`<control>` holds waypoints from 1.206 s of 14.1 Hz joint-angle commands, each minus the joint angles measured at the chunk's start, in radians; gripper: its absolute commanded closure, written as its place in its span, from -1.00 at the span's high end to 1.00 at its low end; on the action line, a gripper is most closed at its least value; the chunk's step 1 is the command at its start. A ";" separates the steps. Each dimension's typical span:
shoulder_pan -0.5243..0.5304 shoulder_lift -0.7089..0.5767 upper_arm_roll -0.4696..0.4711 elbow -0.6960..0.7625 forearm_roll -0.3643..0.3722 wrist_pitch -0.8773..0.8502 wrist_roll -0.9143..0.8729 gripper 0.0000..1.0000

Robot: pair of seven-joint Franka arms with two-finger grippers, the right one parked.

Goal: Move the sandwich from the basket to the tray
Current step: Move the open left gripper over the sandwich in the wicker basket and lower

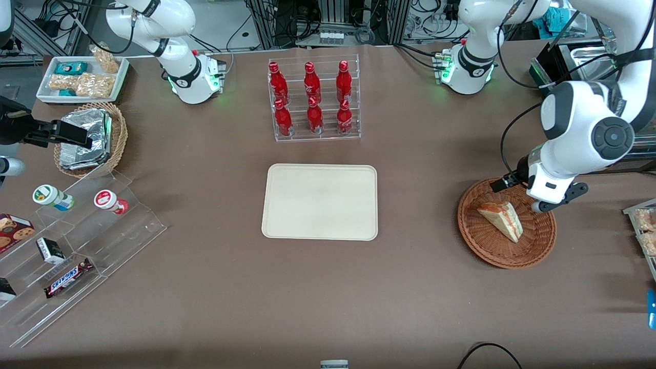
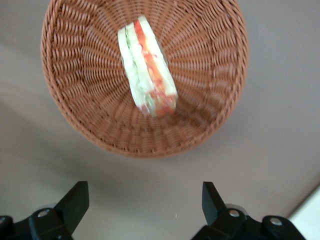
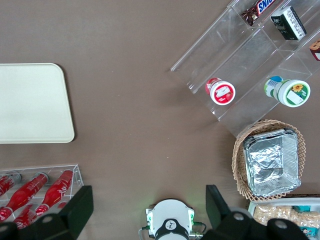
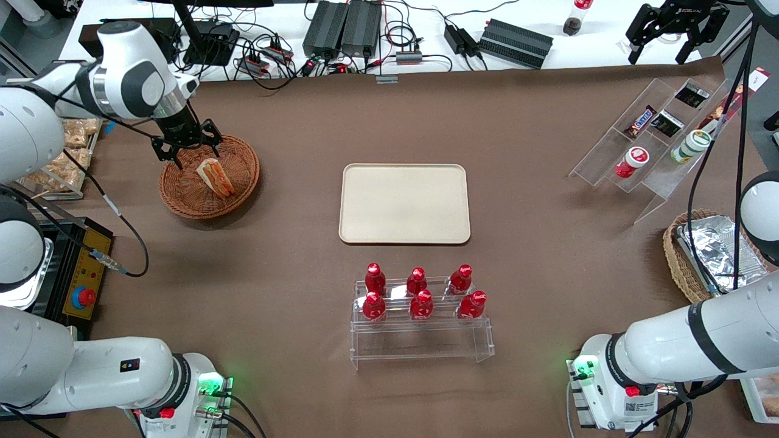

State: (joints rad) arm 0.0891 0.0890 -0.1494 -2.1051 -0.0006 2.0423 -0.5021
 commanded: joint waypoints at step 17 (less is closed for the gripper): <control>0.021 0.230 0.034 -0.062 0.021 0.417 -0.104 0.93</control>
State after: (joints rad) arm 0.1119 0.3057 -0.1225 -2.1700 0.0009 2.4360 -0.5829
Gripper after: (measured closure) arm 0.004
